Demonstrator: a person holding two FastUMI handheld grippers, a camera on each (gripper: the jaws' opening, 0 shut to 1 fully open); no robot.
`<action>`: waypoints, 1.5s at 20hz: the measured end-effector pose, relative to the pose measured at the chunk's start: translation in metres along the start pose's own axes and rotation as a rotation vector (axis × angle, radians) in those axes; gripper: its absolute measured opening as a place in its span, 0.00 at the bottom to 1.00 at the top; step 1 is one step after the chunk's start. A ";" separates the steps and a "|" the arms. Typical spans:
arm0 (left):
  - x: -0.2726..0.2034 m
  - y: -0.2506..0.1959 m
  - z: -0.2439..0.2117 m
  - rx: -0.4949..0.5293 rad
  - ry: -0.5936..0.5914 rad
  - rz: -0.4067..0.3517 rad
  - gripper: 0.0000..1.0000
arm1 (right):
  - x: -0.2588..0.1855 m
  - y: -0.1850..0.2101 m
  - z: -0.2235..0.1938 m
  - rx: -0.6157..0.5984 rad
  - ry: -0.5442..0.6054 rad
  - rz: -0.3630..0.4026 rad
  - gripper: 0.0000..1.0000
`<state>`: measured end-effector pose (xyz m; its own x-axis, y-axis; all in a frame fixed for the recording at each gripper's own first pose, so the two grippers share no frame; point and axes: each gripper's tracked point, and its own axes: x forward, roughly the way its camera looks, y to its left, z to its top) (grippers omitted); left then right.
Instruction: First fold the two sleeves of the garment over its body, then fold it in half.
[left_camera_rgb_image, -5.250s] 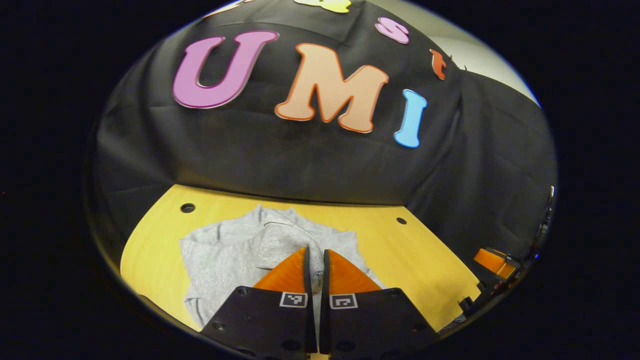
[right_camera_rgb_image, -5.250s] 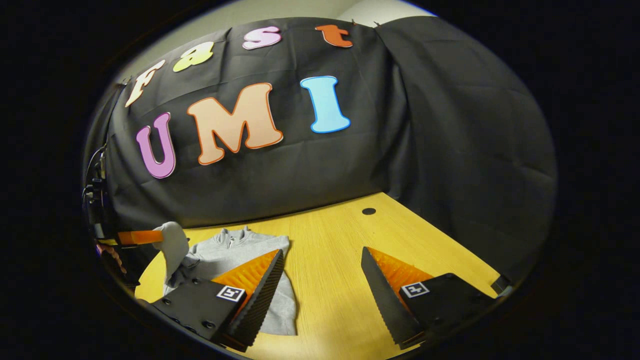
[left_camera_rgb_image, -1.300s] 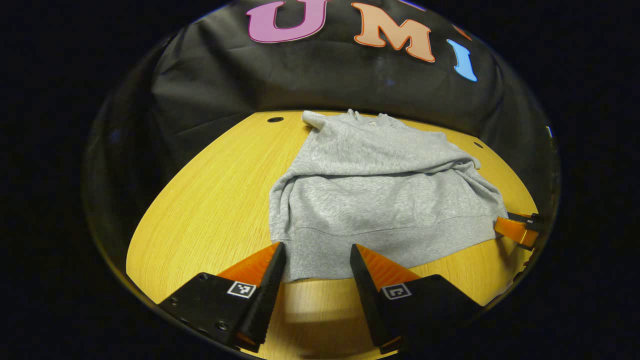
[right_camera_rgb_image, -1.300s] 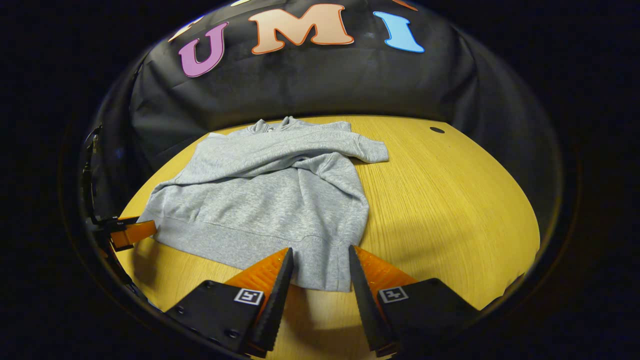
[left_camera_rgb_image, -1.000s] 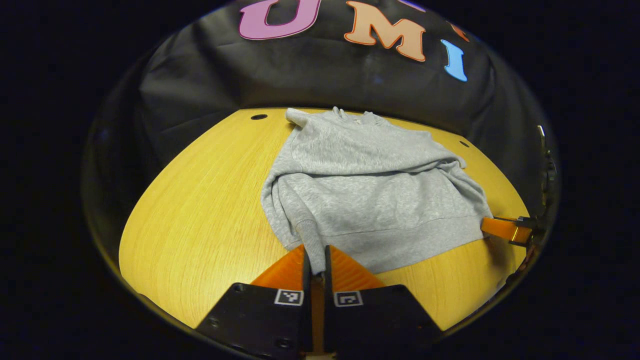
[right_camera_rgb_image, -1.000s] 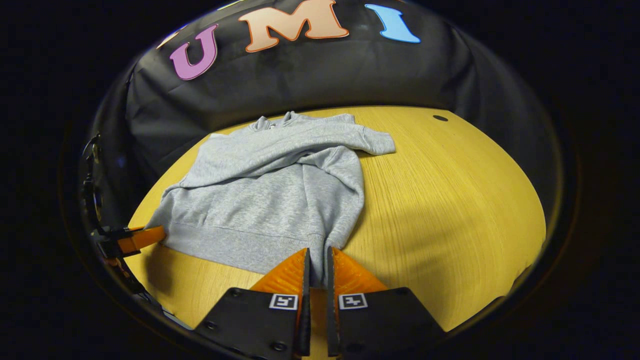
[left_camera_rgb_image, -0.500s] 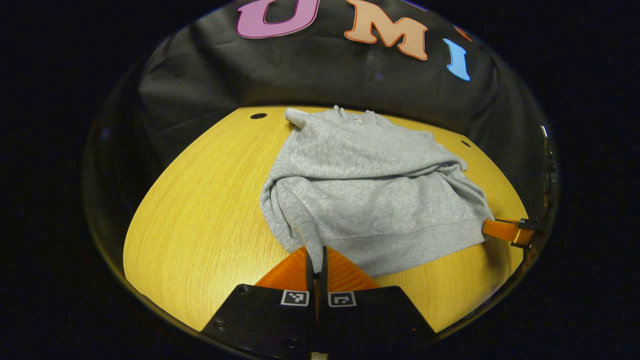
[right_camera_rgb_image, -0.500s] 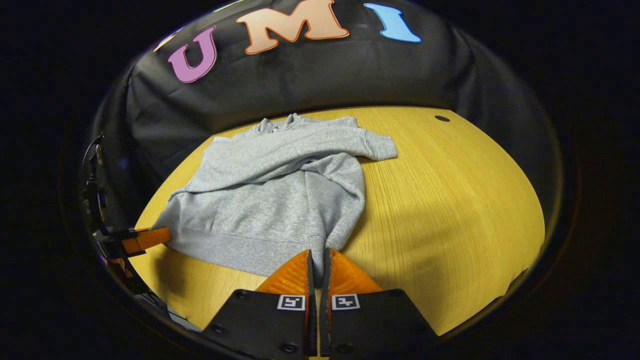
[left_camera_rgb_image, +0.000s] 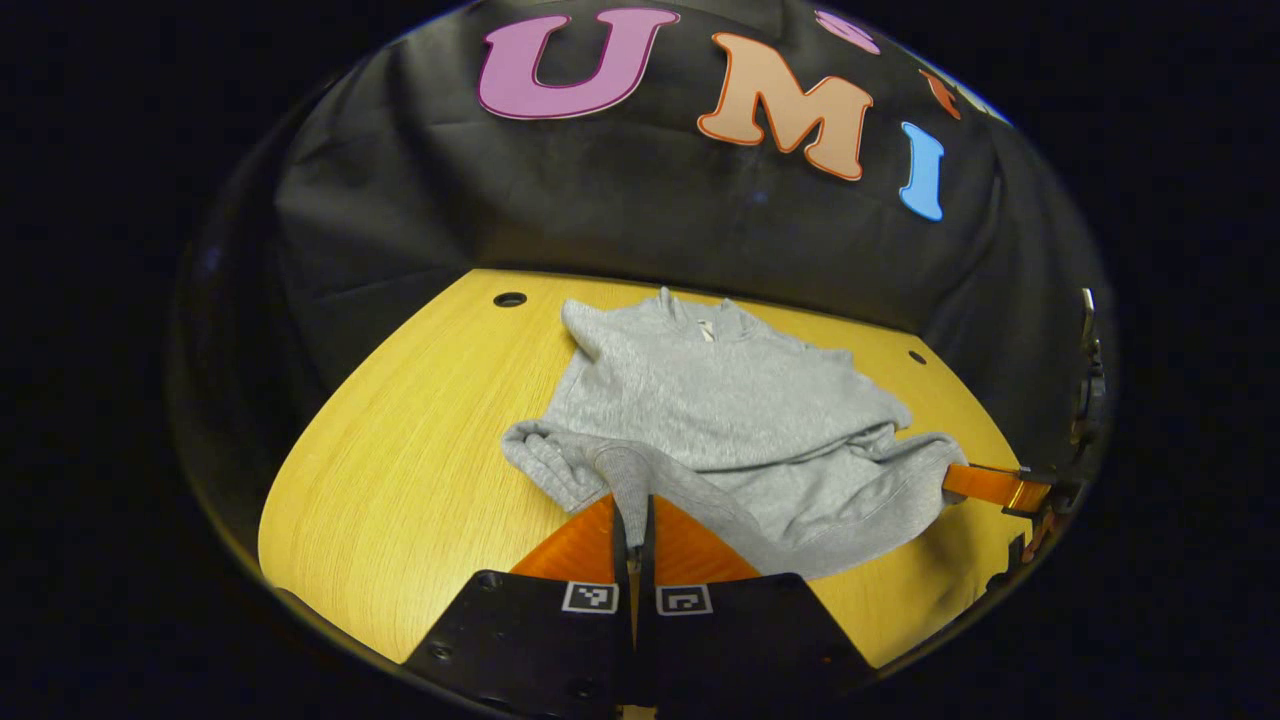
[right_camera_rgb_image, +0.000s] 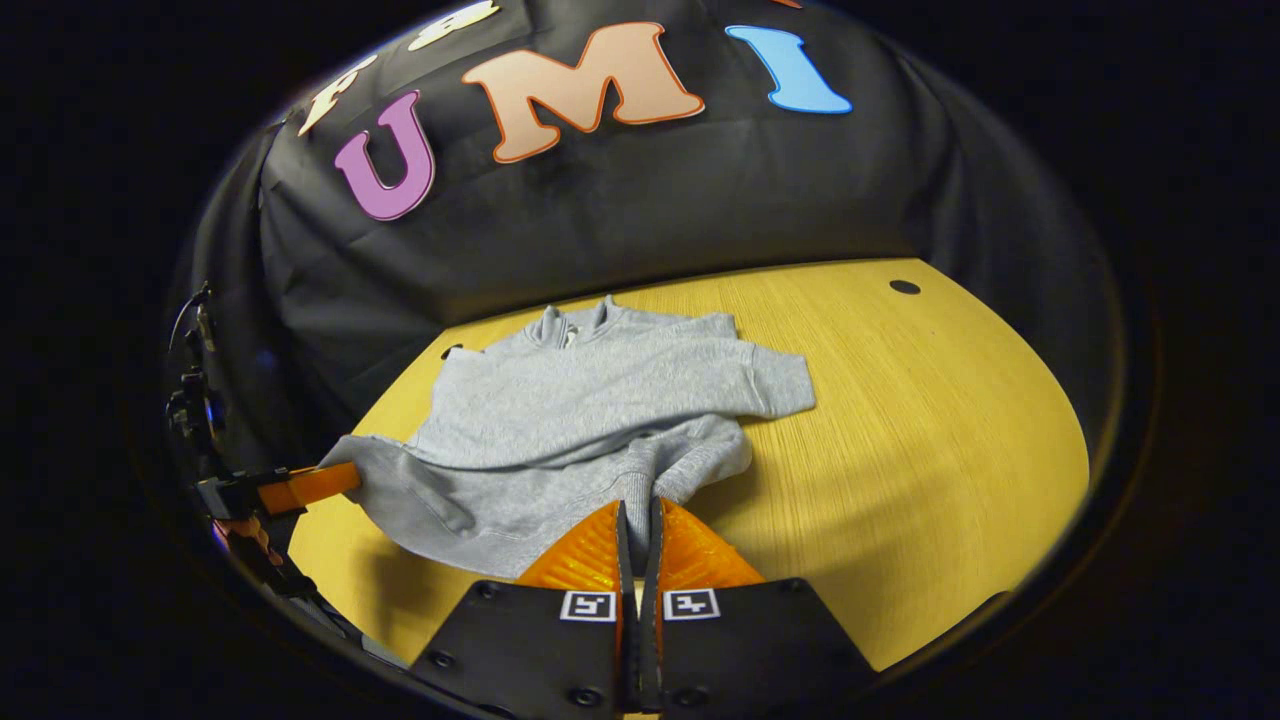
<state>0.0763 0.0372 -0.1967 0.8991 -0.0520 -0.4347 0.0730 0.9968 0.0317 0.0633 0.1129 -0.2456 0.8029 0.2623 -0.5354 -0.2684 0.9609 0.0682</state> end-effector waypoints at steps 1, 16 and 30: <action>0.006 0.001 0.010 0.003 -0.015 0.005 0.00 | 0.005 0.001 0.010 0.000 -0.012 0.003 0.03; 0.127 0.009 0.079 -0.003 -0.003 0.058 0.02 | 0.115 -0.002 0.067 -0.007 0.063 0.004 0.03; 0.171 0.023 0.073 -0.056 -0.027 0.093 0.30 | 0.139 -0.023 0.085 0.136 0.050 0.047 0.66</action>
<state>0.2637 0.0468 -0.2044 0.9120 0.0405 -0.4081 -0.0354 0.9992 0.0199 0.2263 0.1349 -0.2501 0.7626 0.3061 -0.5699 -0.2279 0.9516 0.2061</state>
